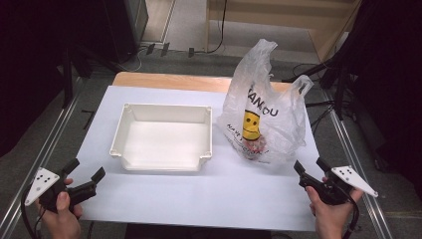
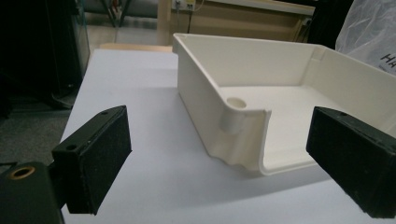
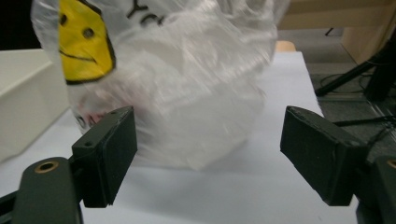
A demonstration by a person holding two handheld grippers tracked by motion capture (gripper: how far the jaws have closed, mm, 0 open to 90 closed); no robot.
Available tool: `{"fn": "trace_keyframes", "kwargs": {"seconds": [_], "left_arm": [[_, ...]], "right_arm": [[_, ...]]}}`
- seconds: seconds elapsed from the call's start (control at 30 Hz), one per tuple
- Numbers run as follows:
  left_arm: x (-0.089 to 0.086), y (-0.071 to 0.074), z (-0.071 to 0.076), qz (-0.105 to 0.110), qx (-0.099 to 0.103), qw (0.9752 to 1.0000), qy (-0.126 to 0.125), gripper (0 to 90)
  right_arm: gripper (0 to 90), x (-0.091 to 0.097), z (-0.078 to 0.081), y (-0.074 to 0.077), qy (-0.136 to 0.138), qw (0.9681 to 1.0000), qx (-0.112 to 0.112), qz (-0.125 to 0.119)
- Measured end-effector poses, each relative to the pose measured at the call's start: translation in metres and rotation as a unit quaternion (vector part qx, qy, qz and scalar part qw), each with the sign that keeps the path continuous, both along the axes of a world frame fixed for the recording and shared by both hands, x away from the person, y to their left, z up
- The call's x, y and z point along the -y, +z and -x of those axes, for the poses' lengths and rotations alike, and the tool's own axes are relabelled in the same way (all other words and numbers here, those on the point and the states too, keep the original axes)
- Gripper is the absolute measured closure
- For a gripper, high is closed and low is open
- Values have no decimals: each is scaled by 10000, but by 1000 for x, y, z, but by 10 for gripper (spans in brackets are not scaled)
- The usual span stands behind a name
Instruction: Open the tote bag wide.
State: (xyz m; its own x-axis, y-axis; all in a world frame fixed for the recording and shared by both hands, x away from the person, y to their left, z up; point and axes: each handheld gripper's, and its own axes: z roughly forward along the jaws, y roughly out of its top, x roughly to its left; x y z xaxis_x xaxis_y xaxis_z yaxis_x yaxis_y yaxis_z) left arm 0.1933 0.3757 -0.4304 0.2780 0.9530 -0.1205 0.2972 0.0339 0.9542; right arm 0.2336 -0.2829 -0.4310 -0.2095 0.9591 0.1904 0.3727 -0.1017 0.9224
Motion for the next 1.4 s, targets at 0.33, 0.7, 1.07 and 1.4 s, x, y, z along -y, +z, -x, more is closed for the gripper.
{"fn": "trace_keyframes", "kwargs": {"seconds": [0.33, 0.7, 1.07, 1.4], "left_arm": [[23, 29, -16, 51, -5, 9999, -140, 67], [78, 48, -55, -35, -220, 9952, -949, 69], [131, 59, -79, -150, -217, 9882, -1508, 73], [183, 64, -106, -114, -293, 9809, -1921, 74]], "right_arm": [[148, -18, -55, 54, 377, 9992, -135, -95], [117, -33, -134, 44, 133, 9911, -1220, -523], [788, -41, -119, 36, 854, 9888, -1005, -692], [900, -56, -75, 42, 1454, 9885, -211, -351]]}}
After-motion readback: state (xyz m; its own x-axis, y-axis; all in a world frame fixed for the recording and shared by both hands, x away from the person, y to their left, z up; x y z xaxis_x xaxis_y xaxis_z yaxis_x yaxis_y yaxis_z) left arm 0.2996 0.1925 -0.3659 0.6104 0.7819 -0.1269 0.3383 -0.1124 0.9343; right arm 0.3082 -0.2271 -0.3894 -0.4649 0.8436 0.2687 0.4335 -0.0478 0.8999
